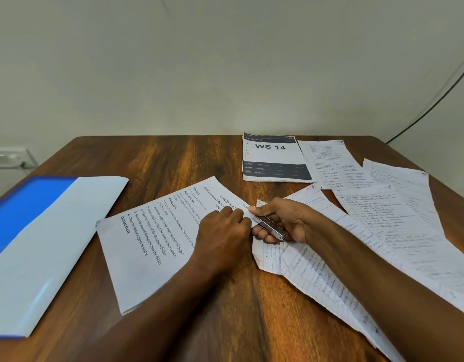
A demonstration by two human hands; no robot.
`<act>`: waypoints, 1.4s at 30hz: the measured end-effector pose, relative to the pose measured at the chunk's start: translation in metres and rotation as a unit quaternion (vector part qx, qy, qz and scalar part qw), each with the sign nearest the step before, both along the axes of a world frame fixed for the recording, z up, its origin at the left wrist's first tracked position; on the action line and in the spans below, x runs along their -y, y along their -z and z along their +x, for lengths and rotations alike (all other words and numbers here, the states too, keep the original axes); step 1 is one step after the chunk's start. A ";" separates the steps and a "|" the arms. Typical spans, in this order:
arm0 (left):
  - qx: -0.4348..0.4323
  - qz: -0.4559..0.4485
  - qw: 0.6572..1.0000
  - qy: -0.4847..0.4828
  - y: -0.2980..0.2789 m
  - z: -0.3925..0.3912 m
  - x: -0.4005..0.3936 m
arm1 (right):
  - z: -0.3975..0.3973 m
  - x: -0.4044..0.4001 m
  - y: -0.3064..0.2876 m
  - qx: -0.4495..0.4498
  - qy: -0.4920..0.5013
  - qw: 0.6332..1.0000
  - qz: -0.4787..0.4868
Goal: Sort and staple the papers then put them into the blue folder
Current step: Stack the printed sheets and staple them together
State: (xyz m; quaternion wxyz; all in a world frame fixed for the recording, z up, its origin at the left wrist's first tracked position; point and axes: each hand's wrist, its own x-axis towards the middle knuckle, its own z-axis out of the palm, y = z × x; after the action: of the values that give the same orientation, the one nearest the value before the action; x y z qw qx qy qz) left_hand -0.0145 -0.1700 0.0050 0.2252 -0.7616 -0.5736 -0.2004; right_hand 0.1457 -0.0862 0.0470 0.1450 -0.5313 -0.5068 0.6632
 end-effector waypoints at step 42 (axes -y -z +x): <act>0.013 0.012 1.000 -0.019 0.002 0.000 -0.003 | 0.137 -0.018 -0.009 0.544 0.176 0.728 0.378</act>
State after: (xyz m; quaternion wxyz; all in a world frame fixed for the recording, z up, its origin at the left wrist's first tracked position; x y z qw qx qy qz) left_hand -0.0146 -0.1672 0.0029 0.2310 -0.7450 -0.5885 -0.2127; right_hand 0.2831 -0.0678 0.0562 0.1470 -0.7823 -0.6049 -0.0232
